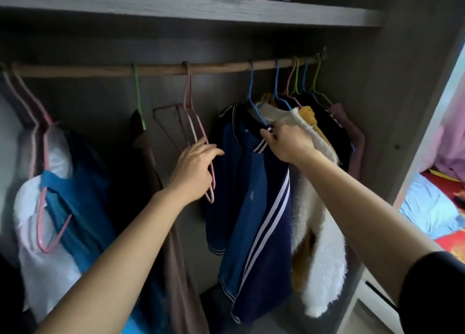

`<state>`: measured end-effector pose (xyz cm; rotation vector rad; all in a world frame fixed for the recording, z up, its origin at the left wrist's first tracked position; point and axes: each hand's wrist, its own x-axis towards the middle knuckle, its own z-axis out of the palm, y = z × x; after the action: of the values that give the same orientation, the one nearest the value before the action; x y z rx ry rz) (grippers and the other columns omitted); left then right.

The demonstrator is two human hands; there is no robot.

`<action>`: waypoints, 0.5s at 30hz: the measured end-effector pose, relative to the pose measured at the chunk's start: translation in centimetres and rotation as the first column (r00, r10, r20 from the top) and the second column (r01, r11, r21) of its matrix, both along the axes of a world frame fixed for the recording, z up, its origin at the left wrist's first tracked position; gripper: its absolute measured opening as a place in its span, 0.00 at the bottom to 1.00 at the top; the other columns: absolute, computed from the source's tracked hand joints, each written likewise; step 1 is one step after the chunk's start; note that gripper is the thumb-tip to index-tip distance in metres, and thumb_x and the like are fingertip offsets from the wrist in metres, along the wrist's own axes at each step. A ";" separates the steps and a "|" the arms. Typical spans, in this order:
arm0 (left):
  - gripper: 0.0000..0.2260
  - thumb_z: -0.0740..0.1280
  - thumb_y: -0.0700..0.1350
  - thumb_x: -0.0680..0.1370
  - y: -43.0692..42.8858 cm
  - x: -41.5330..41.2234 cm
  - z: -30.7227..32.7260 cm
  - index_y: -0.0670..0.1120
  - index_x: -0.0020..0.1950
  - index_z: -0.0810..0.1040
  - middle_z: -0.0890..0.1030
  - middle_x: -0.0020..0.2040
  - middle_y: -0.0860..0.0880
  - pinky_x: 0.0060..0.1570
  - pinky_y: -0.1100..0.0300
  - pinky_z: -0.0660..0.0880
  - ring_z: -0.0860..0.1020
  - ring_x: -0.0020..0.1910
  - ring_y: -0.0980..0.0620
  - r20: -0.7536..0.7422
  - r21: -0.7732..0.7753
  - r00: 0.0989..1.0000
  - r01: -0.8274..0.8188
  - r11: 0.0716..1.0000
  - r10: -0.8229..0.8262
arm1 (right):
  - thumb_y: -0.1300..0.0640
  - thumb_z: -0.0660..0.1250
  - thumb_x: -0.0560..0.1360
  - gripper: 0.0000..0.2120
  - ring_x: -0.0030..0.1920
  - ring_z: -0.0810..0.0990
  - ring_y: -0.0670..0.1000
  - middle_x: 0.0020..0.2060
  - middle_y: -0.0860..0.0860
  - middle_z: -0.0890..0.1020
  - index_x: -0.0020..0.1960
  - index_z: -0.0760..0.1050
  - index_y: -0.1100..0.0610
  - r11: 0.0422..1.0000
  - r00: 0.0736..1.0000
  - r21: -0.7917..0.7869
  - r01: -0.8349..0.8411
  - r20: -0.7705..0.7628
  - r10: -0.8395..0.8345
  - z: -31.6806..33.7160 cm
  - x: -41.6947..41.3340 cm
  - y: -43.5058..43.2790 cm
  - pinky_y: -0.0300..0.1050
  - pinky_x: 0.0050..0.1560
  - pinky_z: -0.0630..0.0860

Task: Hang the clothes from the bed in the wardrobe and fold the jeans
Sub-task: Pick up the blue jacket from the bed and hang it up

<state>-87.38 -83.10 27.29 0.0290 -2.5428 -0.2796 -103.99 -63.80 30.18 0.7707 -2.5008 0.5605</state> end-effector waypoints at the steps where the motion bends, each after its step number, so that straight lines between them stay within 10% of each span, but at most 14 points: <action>1: 0.28 0.58 0.27 0.72 0.1 0.0 0.1 0.46 0.68 0.76 0.73 0.72 0.47 0.75 0.47 0.56 0.60 0.77 0.48 -0.038 0.046 0.999 0.003 0.999 -0.001 | 0.39 0.55 0.82 0.19 0.47 0.81 0.61 0.43 0.55 0.79 0.52 0.73 0.54 1.000 1.000 -0.016 0.016 -0.024 -0.016 -0.5 0.4 0.5 0.47 0.38 0.72; 6: 0.18 0.56 0.43 0.77 1.9 -0.3 -0.3 0.48 0.62 0.80 0.79 0.65 0.49 0.73 0.40 0.56 0.69 0.71 0.48 -0.229 0.022 0.972 -0.037 0.999 0.041 | 0.34 0.50 0.80 0.28 0.52 0.81 0.61 0.53 0.57 0.83 0.66 0.74 0.52 0.976 0.980 -0.107 0.190 -0.034 -0.194 -2.2 1.9 4.1 0.47 0.41 0.68; 15: 0.18 0.58 0.50 0.82 11.7 -3.1 0.7 0.47 0.69 0.74 0.69 0.74 0.44 0.74 0.39 0.55 0.63 0.75 0.46 -0.298 -0.018 0.945 0.137 0.990 -0.136 | 0.33 0.50 0.80 0.25 0.56 0.80 0.62 0.57 0.54 0.82 0.63 0.74 0.47 0.913 0.923 -0.208 0.352 -0.088 -0.375 -3.9 4.0 15.9 0.51 0.46 0.71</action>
<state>-90.51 -71.39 27.96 -0.1769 -2.2452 -0.3165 -100.02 -47.94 26.26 0.2469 -2.3496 0.5823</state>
